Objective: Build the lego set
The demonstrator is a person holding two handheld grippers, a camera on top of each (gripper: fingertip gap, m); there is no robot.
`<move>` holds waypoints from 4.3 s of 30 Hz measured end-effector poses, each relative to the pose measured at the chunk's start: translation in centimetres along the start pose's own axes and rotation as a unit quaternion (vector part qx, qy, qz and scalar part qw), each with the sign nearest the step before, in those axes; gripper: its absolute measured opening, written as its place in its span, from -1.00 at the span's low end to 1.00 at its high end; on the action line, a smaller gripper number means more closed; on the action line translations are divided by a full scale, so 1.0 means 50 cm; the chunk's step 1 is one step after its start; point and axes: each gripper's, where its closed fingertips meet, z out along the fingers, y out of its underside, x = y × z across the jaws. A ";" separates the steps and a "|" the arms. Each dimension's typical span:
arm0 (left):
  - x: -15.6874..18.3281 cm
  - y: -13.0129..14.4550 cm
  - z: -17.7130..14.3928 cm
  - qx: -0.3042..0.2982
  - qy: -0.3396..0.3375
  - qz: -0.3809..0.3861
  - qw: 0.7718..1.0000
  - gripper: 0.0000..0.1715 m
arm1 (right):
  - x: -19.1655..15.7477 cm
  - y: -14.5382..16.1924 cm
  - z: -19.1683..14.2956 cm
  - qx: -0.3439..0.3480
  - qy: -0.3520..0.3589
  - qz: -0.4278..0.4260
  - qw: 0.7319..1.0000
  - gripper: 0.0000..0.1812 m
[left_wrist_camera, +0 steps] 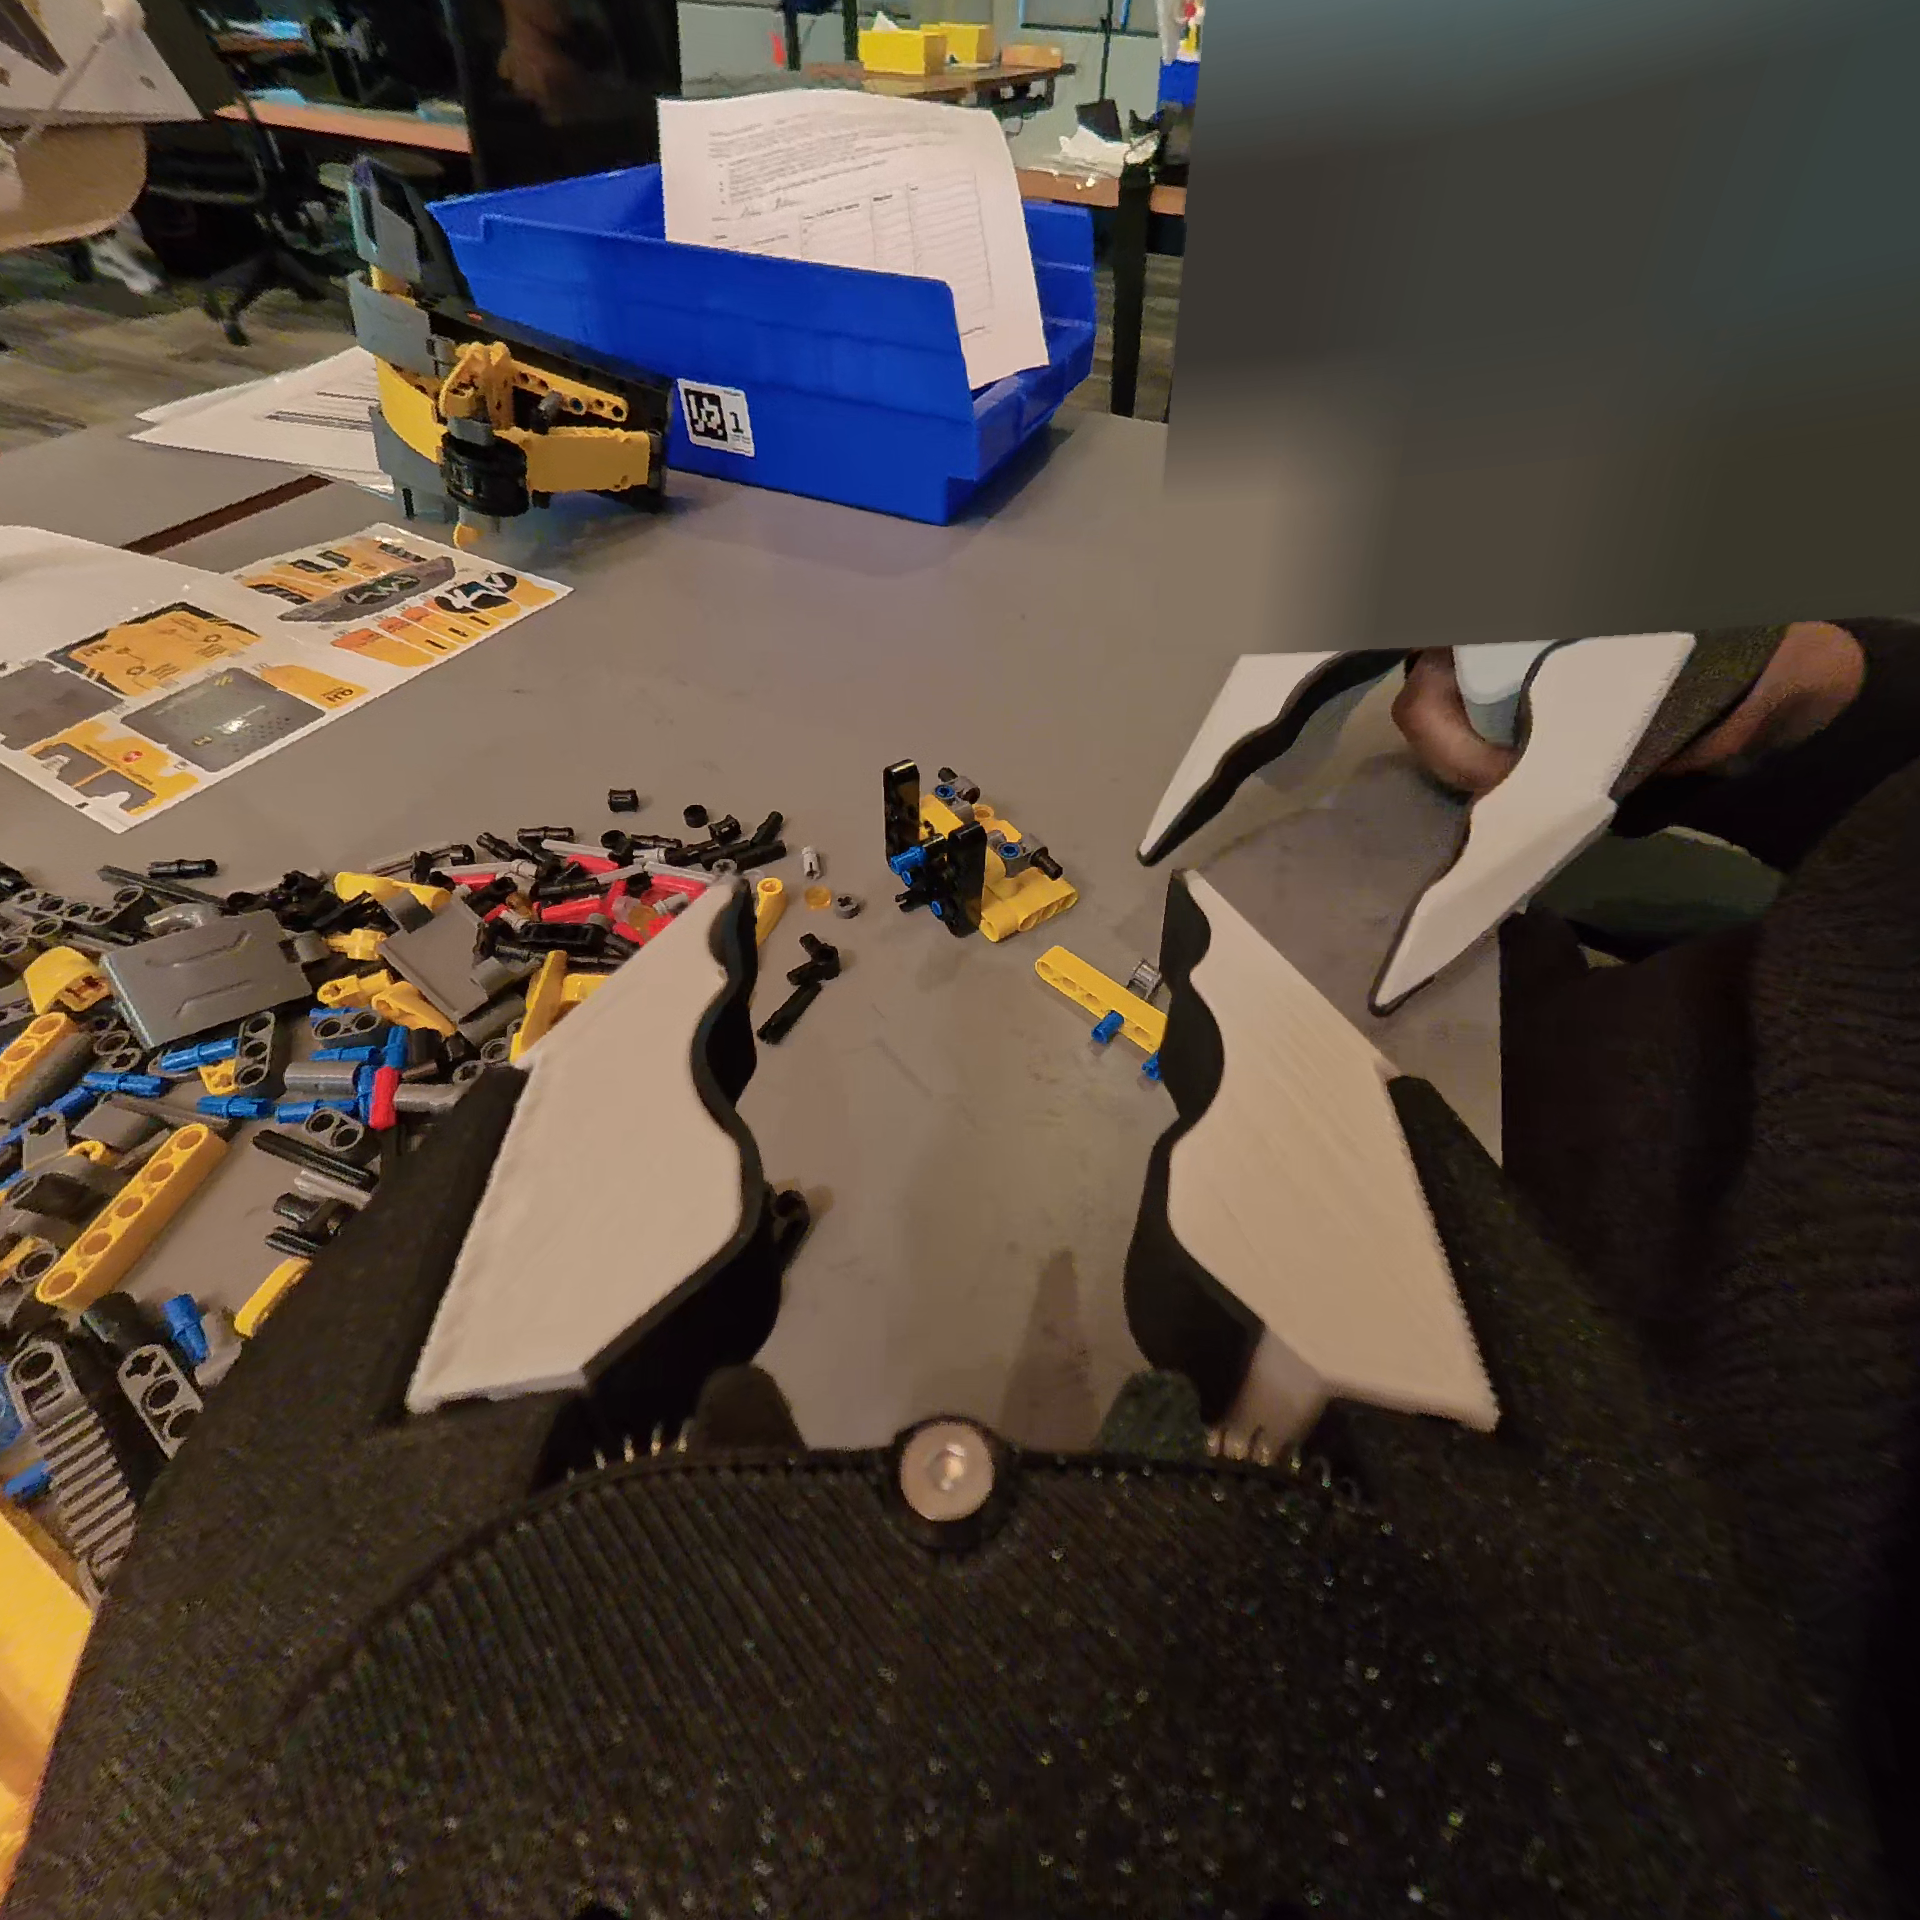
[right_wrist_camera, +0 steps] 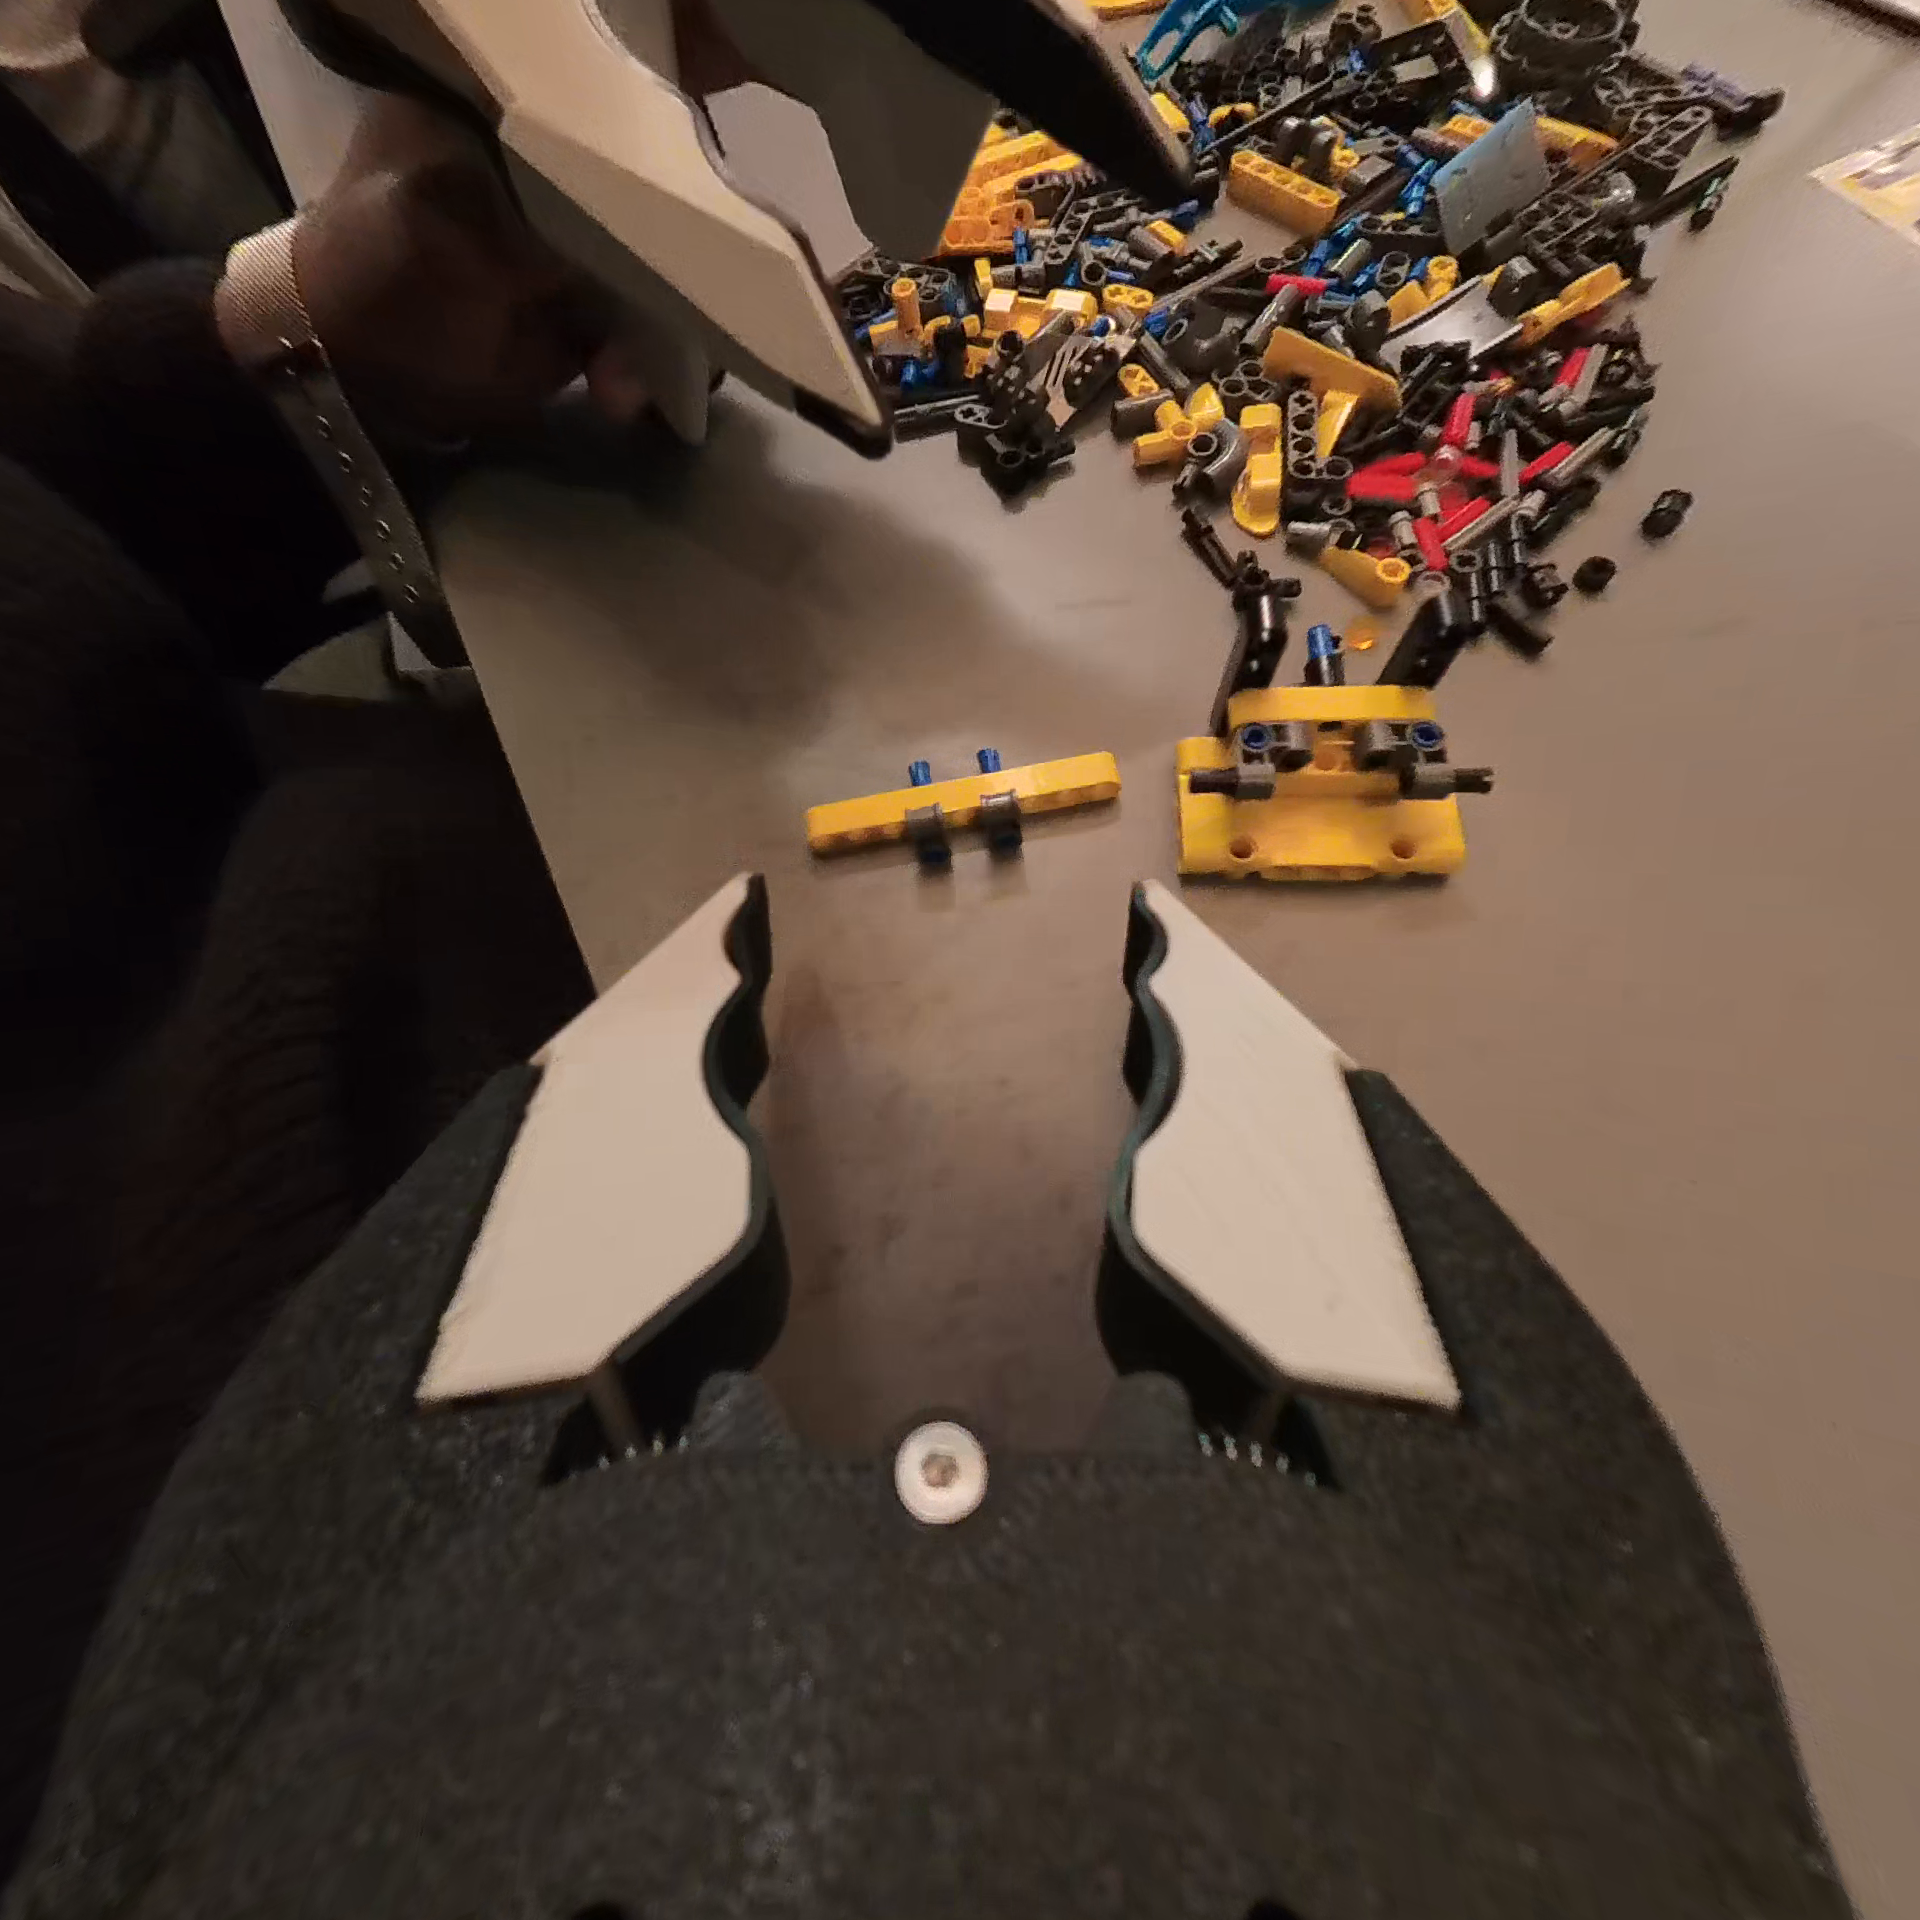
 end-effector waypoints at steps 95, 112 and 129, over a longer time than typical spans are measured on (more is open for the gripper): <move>0.051 0.104 0.163 -0.284 0.197 0.189 0.919 -0.34 | 0.124 0.030 0.012 -0.083 -0.044 -0.112 0.989 -0.74; 0.053 0.101 0.167 -0.265 0.196 0.176 0.928 -0.35 | 0.123 0.029 0.014 -0.076 -0.047 -0.076 0.993 -0.75; 0.052 0.102 0.167 -0.260 0.186 0.168 0.933 -0.35 | 0.125 0.025 0.017 -0.072 -0.086 -0.143 0.983 -0.76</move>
